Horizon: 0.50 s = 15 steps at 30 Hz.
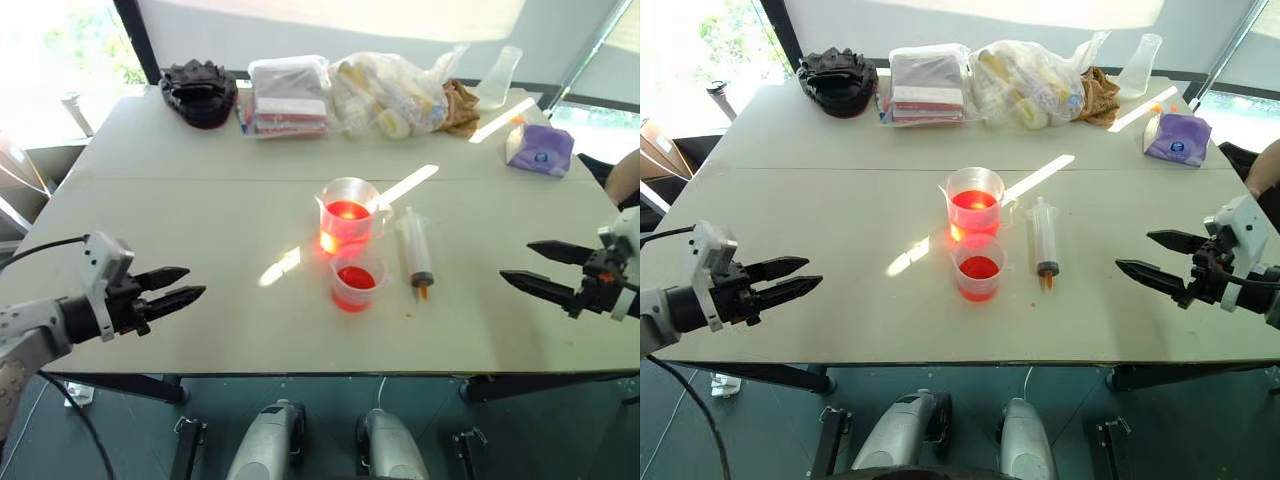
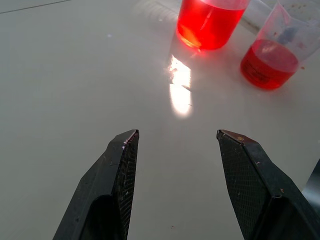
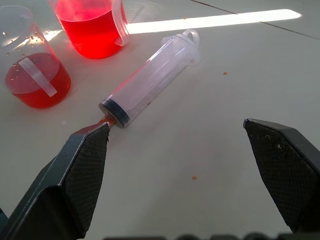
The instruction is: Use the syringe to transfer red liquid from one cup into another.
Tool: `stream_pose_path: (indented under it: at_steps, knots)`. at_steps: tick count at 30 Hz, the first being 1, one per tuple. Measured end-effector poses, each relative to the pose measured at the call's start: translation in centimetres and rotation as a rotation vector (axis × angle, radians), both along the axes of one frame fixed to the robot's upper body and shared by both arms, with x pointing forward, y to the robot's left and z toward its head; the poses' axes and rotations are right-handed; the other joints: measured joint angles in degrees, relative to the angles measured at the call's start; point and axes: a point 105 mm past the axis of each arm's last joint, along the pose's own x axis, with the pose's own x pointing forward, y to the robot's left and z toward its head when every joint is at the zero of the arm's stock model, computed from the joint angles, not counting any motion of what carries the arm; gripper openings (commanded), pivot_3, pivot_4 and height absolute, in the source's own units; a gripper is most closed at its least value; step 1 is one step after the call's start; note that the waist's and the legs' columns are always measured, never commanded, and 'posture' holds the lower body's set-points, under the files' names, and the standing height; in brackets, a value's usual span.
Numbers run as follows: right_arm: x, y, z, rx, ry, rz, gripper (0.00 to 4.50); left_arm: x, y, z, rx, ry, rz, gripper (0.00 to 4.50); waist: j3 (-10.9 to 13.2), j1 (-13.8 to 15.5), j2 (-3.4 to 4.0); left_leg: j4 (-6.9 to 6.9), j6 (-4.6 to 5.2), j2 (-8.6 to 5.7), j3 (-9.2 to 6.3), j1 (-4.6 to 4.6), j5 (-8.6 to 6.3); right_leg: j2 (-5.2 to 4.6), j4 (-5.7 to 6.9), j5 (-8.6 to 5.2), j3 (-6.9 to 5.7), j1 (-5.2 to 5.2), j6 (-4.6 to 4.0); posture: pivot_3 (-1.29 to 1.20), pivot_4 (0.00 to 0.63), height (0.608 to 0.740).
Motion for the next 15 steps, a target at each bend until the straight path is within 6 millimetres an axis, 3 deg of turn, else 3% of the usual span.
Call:
stream_pose_path:
  at_steps: [6, 15]
  knots:
    - [0.1, -0.1, -0.4, -0.001, 0.011, 0.0, 4.47, 0.8, 0.0, 1.1, -0.004, -0.043, 0.01, 2.6, 0.0, 0.02, 0.01, -0.2, -0.01, 0.0, 0.02, -0.03, 0.01, 0.01, -0.19, 0.09, -0.01, 0.17, 0.16, 0.0, 0.15, 0.74]
    - [0.8, -0.7, -1.3, 0.013, 0.062, -0.109, 4.47, 0.9, 0.0, 0.8, -0.009, -0.04, 0.021, 2.6, -0.01, 0.0, 0.02, -0.2, -0.01, 0.0, 0.04, -0.02, 0.01, 0.01, -0.21, 0.04, 0.0, 0.18, 0.06, 0.0, 0.15, 0.74]
